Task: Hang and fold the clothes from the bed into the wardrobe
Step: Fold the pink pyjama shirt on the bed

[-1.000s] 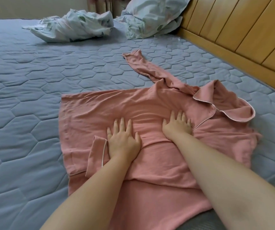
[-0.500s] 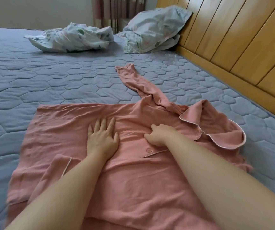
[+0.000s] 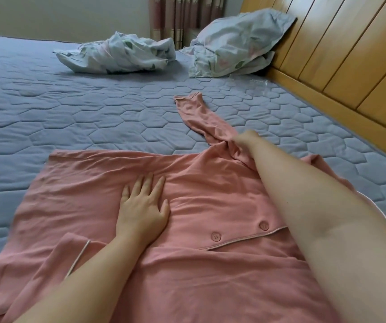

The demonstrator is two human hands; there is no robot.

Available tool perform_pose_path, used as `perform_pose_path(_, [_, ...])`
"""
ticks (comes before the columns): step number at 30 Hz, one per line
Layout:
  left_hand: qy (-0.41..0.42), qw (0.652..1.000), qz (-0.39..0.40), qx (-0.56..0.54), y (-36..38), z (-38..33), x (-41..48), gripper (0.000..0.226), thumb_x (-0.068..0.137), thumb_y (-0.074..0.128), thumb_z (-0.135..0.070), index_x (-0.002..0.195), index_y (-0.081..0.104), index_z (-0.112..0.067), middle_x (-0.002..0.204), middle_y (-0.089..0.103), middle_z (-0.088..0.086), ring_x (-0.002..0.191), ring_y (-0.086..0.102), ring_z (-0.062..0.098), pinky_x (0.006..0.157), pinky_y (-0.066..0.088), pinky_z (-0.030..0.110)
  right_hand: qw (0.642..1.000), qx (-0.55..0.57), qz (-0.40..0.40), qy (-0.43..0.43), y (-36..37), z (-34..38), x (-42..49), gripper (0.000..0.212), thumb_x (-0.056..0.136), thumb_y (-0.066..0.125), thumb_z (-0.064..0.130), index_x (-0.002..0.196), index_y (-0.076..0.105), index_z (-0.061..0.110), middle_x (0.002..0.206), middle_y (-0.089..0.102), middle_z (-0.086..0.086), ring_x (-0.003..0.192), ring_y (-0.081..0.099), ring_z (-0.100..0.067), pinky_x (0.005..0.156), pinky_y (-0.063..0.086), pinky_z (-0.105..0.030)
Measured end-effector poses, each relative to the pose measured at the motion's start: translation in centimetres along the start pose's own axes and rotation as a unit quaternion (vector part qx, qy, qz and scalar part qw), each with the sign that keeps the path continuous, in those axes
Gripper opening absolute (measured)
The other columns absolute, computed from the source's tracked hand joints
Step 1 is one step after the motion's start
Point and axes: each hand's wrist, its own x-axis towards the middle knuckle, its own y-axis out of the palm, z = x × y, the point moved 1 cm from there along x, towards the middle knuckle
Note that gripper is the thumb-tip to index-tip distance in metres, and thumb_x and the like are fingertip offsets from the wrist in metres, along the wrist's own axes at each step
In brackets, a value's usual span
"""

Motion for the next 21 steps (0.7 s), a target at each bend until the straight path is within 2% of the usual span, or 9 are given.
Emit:
perform_pose_path(2, [-0.003, 1.0, 0.0, 0.0, 0.0, 0.1, 0.1, 0.069, 0.082, 0.021, -0.049, 0.15, 0.022, -0.033, 0.159, 0.019, 0.0, 0.146, 0.015, 0.019, 0.117, 0.009, 0.044, 0.992, 0.115, 0.033, 0.05, 0.3, -0.1, 1.5, 0.005, 0.091, 0.054, 0.003, 0.086, 0.054, 0.004, 0.049, 0.058, -0.01, 0.031, 0.053, -0.01, 0.03, 0.037, -0.015])
perform_pose_path(3, [-0.003, 1.0, 0.001, -0.001, 0.1, 0.1, 0.1, 0.069, 0.082, 0.021, -0.049, 0.15, 0.023, -0.033, 0.159, 0.019, 0.0, 0.146, 0.014, 0.019, 0.117, 0.009, 0.044, 0.99, 0.121, 0.039, 0.054, 0.3, 0.1, 2.2, 0.008, 0.093, 0.053, 0.007, 0.085, 0.053, 0.007, 0.039, 0.055, -0.005, 0.027, 0.05, -0.009, 0.028, 0.037, -0.015])
perform_pose_path(5, [-0.003, 1.0, 0.001, -0.002, 0.1, 0.1, 0.2, 0.069, 0.082, 0.021, -0.049, 0.15, 0.023, -0.033, 0.158, 0.02, 0.0, 0.146, 0.014, 0.018, 0.117, 0.009, 0.044, 0.99, 0.139, 0.01, 0.032, 0.0, 1.2, 2.7, 0.007, 0.095, 0.049, 0.009, 0.094, 0.054, 0.006, 0.05, 0.063, -0.004, 0.043, 0.061, -0.012, 0.038, 0.048, -0.021])
perform_pose_path(7, [-0.002, 1.0, 0.003, 0.001, 0.1, 0.2, 0.2, 0.068, 0.083, 0.022, -0.049, 0.15, 0.023, -0.032, 0.158, 0.02, 0.0, 0.146, 0.014, 0.018, 0.116, 0.009, 0.044, 0.986, 0.159, -0.039, -0.043, -0.5, 3.2, 1.9, 0.016, 0.089, 0.047, 0.0, 0.101, 0.058, 0.002, 0.084, 0.064, -0.011, 0.079, 0.064, -0.021, 0.065, 0.054, -0.029])
perform_pose_path(10, [0.002, 1.0, 0.003, -0.01, 0.0, 0.2, 0.1, 0.067, 0.085, 0.026, -0.047, 0.15, 0.025, -0.031, 0.158, 0.021, 0.001, 0.145, 0.016, 0.019, 0.116, 0.009, 0.044, 0.954, 0.204, -0.004, -0.219, -0.4, 5.6, -3.4, 0.025, 0.074, 0.039, -0.017, 0.08, 0.057, -0.001, 0.077, 0.053, -0.01, 0.074, 0.052, -0.021, 0.064, 0.042, -0.03])
perform_pose_path(13, [0.005, 0.994, -0.05, -0.101, -0.9, 0.2, -0.2, 0.067, 0.083, 0.032, -0.04, 0.148, 0.032, -0.024, 0.155, 0.029, 0.003, 0.143, 0.023, 0.019, 0.117, 0.011, 0.039, 0.899, 0.021, 0.04, -0.435, -0.3, 3.2, -11.8, 0.022, 0.061, 0.041, -0.004, 0.068, 0.059, 0.006, 0.065, 0.059, 0.003, 0.064, 0.054, -0.005, 0.06, 0.04, -0.021])
perform_pose_path(16, [-0.063, 0.931, -0.159, -0.321, -2.0, 1.0, -0.4, 0.058, 0.083, 0.039, -0.021, 0.14, 0.044, -0.007, 0.144, 0.044, 0.014, 0.134, 0.039, 0.027, 0.114, 0.022, 0.032, 0.784, -0.307, 0.124, -0.525, 1.0, -4.8, -16.6, 0.046, 0.058, 0.049, -0.002, 0.1, 0.068, 0.0, 0.128, 0.059, -0.014, 0.125, 0.05, -0.021, 0.107, 0.034, -0.027])
perform_pose_path(18, [-0.135, 0.876, -0.194, -0.42, -2.7, 1.4, -0.7, 0.049, 0.09, 0.041, -0.012, 0.138, 0.046, -0.005, 0.138, 0.049, 0.016, 0.128, 0.045, 0.028, 0.112, 0.029, 0.033, 0.817, -0.36, 0.192, -0.407, 1.8, -9.7, -18.1, 0.065, 0.066, 0.051, -0.002, 0.131, 0.055, 0.004, 0.149, 0.039, -0.01, 0.14, 0.033, -0.022, 0.116, 0.016, -0.019])
perform_pose_path(21, [-0.187, 0.864, -0.118, -0.452, -3.4, 1.4, -0.8, 0.044, 0.095, 0.046, -0.007, 0.138, 0.047, -0.007, 0.138, 0.051, 0.014, 0.128, 0.046, 0.026, 0.111, 0.031, 0.034, 0.907, -0.255, 0.205, -0.265, 3.4, -11.2, -18.9, 0.07, 0.073, 0.05, -0.001, 0.142, 0.044, 0.012, 0.148, 0.042, -0.006, 0.137, 0.037, -0.019, 0.11, 0.026, -0.017])
